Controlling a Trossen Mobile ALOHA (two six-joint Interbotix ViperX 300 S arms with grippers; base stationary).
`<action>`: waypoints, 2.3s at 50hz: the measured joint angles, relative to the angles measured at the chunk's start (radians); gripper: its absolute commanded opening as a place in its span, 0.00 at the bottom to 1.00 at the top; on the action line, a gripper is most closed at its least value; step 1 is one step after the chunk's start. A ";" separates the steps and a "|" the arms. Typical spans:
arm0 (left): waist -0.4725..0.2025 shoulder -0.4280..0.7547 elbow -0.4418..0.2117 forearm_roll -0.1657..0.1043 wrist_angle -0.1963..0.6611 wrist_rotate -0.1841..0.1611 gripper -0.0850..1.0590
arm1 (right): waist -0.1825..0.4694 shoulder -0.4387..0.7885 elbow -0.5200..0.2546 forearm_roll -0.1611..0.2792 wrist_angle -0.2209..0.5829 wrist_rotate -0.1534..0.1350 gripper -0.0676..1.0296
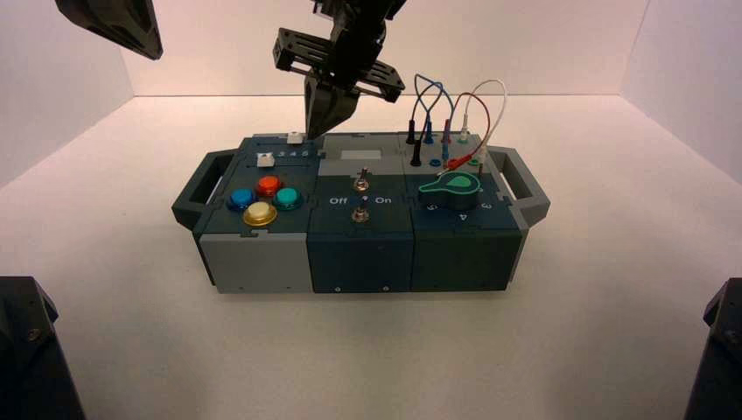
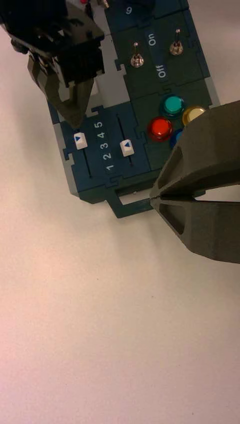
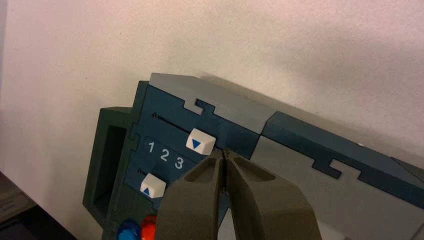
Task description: Move the top slider to position 2.
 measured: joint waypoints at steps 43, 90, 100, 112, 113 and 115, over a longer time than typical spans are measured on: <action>0.000 0.000 -0.002 0.000 0.003 0.002 0.05 | -0.002 0.044 -0.061 0.002 0.012 0.009 0.04; 0.002 0.000 -0.002 0.000 0.006 0.005 0.05 | 0.021 0.069 -0.095 0.005 0.026 0.020 0.04; 0.000 0.000 -0.002 0.000 0.008 0.005 0.05 | 0.023 0.071 -0.098 0.005 0.031 0.021 0.04; 0.000 0.000 -0.002 0.000 0.011 0.005 0.05 | 0.026 0.074 -0.106 0.006 0.034 0.023 0.04; 0.000 0.000 0.000 0.002 0.011 0.005 0.05 | 0.026 0.074 -0.107 0.006 0.035 0.023 0.04; 0.000 0.000 -0.002 0.000 0.011 0.005 0.05 | 0.028 0.075 -0.109 0.005 0.035 0.023 0.04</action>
